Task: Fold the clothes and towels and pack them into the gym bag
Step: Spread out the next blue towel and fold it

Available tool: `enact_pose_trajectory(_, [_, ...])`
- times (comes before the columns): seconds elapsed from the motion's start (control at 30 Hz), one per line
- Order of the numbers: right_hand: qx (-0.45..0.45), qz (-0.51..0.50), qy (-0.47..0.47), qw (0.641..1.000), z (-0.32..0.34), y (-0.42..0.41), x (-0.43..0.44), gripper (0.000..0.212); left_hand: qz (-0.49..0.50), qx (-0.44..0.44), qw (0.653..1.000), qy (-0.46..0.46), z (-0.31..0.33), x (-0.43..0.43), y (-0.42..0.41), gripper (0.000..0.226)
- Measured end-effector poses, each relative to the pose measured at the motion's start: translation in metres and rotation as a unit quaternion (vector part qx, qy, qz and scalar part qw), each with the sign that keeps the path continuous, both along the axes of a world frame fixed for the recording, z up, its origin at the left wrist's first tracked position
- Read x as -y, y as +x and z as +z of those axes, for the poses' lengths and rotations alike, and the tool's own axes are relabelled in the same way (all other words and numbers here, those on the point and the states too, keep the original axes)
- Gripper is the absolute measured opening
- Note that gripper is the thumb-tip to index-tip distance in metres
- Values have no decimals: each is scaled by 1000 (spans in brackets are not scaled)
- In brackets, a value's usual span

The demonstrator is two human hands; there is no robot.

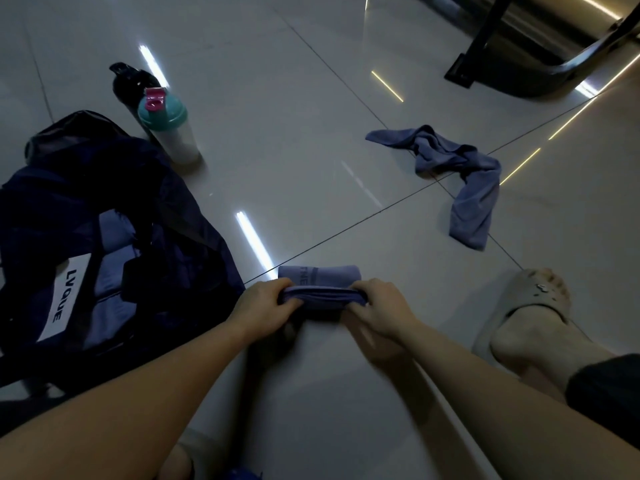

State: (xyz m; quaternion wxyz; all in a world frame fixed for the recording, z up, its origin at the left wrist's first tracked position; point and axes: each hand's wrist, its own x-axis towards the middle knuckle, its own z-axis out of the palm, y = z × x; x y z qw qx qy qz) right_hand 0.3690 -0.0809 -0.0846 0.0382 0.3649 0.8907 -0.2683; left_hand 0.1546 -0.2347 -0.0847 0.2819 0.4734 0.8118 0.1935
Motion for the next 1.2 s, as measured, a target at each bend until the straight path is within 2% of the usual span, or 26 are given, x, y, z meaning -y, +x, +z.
enact_pose_trajectory(0.17, [-40,-86,-72,993,-5,-8,-7,19,116,96,989,-6,-6,-15,-1,16])
enact_pose_trajectory(0.33, [-24,-164,-94,982,-10,-21,-13,36,182,146,972,-7,-5,-27,8,23])
enact_pose_trajectory(0.4, [-9,-174,-95,980,-12,-25,-14,41,183,126,974,-30,-8,-30,8,28])
enact_pose_trajectory(0.53, [47,-166,-93,981,-13,-31,-15,43,163,31,981,-103,-16,-31,4,44])
enact_pose_trajectory(0.77, [100,-196,-63,973,-20,-44,-24,48,172,-69,975,-122,-19,-44,10,59])
enact_pose_trajectory(0.87, [117,-194,-62,972,-21,-49,-30,50,165,-91,974,-125,-21,-47,6,62])
enact_pose_trajectory(0.97, [136,-179,-59,973,-19,-56,-33,46,172,-71,975,-121,-24,-48,5,61])
enact_pose_trajectory(1.03, [149,-173,-54,972,-15,-60,-37,44,187,-76,975,-90,-25,-46,3,54])
enact_pose_trajectory(1.1, [159,-172,-62,970,-13,-64,-40,43,156,-162,974,0,-24,-44,2,36])
enact_pose_trajectory(1.13, [162,-175,-70,969,-12,-65,-41,42,109,-203,971,70,-23,-44,4,31])
enact_pose_trajectory(1.2, [161,-185,-85,966,-11,-65,-44,43,-35,-217,954,204,-22,-50,14,37])
